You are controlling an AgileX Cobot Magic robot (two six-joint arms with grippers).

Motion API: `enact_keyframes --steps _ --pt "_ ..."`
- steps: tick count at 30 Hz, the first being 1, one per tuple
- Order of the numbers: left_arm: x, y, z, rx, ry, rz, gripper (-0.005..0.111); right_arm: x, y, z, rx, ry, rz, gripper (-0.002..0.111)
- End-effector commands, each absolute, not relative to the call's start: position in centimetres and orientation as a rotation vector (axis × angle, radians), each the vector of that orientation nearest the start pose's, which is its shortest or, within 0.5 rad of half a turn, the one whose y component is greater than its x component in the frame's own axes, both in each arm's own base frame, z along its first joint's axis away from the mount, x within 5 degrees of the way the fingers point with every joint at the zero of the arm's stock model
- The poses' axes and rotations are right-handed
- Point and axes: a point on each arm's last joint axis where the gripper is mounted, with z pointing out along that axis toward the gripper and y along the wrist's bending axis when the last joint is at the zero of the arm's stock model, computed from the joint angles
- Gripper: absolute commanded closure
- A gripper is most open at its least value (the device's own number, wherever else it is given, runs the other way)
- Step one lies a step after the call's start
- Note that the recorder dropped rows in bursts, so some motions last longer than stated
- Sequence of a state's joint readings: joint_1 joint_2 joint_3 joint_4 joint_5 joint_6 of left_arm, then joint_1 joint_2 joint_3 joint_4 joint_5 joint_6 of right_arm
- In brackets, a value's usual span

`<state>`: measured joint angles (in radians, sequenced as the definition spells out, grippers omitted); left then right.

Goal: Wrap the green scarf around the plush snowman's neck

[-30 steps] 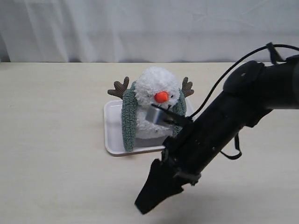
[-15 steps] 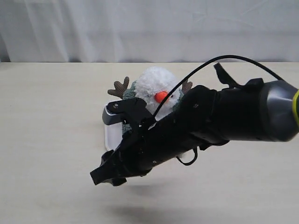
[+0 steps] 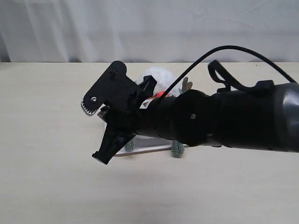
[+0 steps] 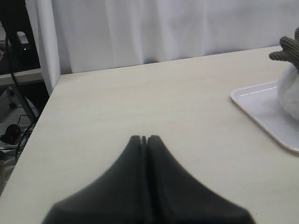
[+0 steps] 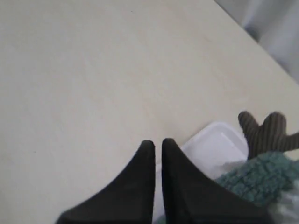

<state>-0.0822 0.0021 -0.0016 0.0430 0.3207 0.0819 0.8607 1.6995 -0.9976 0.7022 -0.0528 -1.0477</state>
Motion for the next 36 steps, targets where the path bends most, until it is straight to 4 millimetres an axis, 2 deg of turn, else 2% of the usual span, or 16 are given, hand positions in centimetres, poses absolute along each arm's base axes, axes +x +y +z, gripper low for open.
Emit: enact_keyframes --steps 1,3,4,6,7,9,11,13,17,20,25,28,29,33,34,36 --pt "5.4 -0.4 18.5 0.178 1.783 0.033 0.107 24.7 27.1 25.1 -1.185 1.594 0.104 0.104" --pt "5.4 -0.4 18.5 0.178 1.783 0.033 0.107 26.3 25.3 27.0 -0.965 1.54 -0.153 0.104" --pt "5.4 -0.4 18.5 0.178 1.783 0.033 0.107 27.0 23.6 27.7 -0.834 1.555 -0.367 0.104" --pt "5.4 -0.4 18.5 0.178 1.783 0.033 0.107 28.0 19.8 29.4 -0.432 1.716 -0.716 0.104" --pt "5.4 -0.4 18.5 0.178 1.783 0.033 0.107 28.4 18.7 29.8 -0.352 1.767 -0.779 0.104" --pt "5.4 -0.4 18.5 0.178 1.783 0.033 0.107 29.7 17.1 30.2 -0.343 1.925 -0.806 0.104" --pt "5.4 -0.4 18.5 0.178 1.783 0.033 0.107 30.8 16.2 30.6 -0.317 1.942 -0.796 0.104" --pt "5.4 -0.4 18.5 0.178 1.783 0.033 0.107 30.7 16.3 30.3 -0.321 1.947 -0.794 0.104" --pt "5.4 -0.4 18.5 0.178 1.783 0.033 0.107 29.4 17.9 28.7 -0.372 1.956 -0.701 0.104" --pt "5.4 -0.4 18.5 0.178 1.783 0.033 0.107 28.8 19.8 27.4 -0.454 1.971 -0.463 0.104" --pt "5.4 -0.4 18.5 0.178 1.783 0.033 0.107 28.0 24.0 27.2 -0.62 1.962 0.274 0.104" --pt "5.4 -0.4 18.5 0.178 1.783 0.033 0.107 27.7 25.3 28.4 -0.708 1.902 0.789 0.104" --pt "5.4 -0.4 18.5 0.178 1.783 0.033 0.107 28.1 25.2 28.9 -0.683 1.906 0.837 0.104" --pt "5.4 -0.4 18.5 0.178 1.783 0.033 0.107 28.6 24.7 29.8 -0.684 2.059 0.728 0.104" --pt "5.4 -0.4 18.5 0.178 1.783 0.033 0.107 28.6 24.8 29.7 -0.706 2.115 0.677 0.104" --pt "5.4 -0.4 18.5 0.178 1.783 0.033 0.107 28.7 24.1 29.7 -0.681 2.273 0.401 0.104"
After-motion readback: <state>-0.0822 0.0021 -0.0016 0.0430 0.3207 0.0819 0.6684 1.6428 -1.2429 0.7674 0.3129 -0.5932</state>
